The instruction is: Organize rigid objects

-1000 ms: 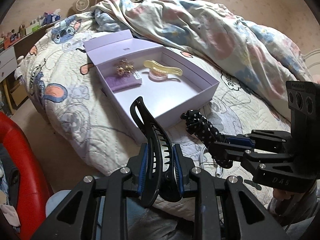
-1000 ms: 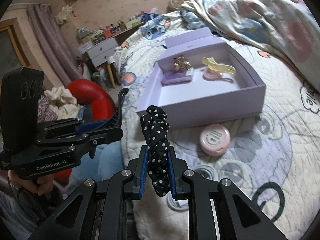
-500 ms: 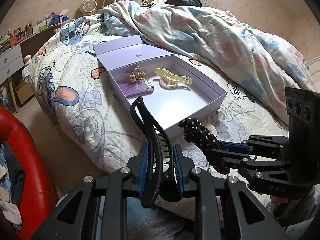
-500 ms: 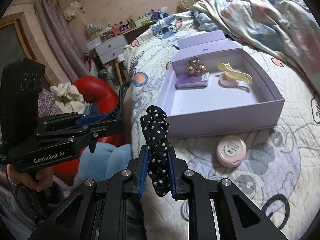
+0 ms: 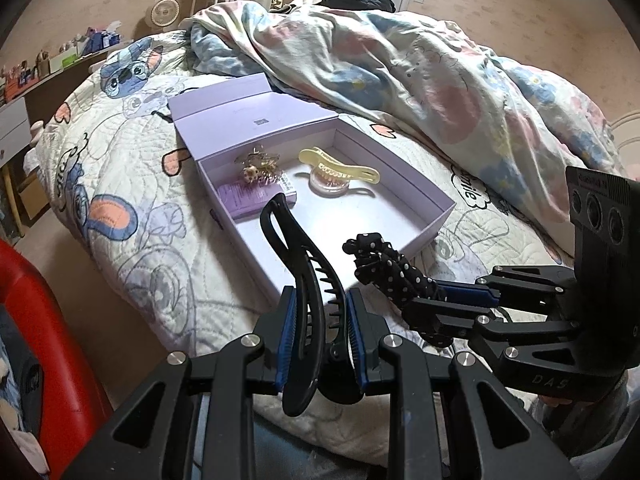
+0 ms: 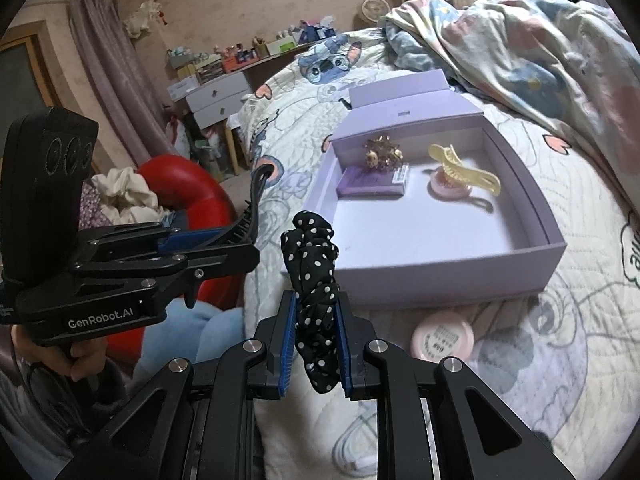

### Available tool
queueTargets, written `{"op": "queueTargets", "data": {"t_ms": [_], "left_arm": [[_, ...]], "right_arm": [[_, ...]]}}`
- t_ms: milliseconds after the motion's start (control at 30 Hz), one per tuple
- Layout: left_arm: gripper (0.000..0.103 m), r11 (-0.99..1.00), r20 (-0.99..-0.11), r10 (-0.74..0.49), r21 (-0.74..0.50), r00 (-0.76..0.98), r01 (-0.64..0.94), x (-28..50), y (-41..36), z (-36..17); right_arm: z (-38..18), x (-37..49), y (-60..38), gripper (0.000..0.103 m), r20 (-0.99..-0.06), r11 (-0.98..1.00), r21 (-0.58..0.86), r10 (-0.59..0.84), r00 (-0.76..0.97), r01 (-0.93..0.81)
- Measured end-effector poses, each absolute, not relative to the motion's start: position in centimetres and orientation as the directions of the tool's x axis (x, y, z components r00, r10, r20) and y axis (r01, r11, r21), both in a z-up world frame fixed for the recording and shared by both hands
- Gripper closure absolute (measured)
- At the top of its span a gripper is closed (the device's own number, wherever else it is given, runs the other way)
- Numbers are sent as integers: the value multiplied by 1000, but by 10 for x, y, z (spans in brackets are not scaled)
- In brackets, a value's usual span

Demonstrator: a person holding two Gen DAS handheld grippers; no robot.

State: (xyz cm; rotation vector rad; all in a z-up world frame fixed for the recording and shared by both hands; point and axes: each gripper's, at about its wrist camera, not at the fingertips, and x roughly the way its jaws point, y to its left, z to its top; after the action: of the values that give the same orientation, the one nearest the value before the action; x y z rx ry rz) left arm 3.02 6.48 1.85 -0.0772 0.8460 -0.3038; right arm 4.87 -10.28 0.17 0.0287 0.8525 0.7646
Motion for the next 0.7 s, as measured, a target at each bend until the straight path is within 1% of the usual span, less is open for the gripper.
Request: {"op": "queueTargets", "data": {"t_ms": [700], "left_arm": [[79,943,-725,-326,-207,607,259,95,62,19]], "right_arm": [[6,107,-103,85,-662,752,283,602,447,-595]]}}
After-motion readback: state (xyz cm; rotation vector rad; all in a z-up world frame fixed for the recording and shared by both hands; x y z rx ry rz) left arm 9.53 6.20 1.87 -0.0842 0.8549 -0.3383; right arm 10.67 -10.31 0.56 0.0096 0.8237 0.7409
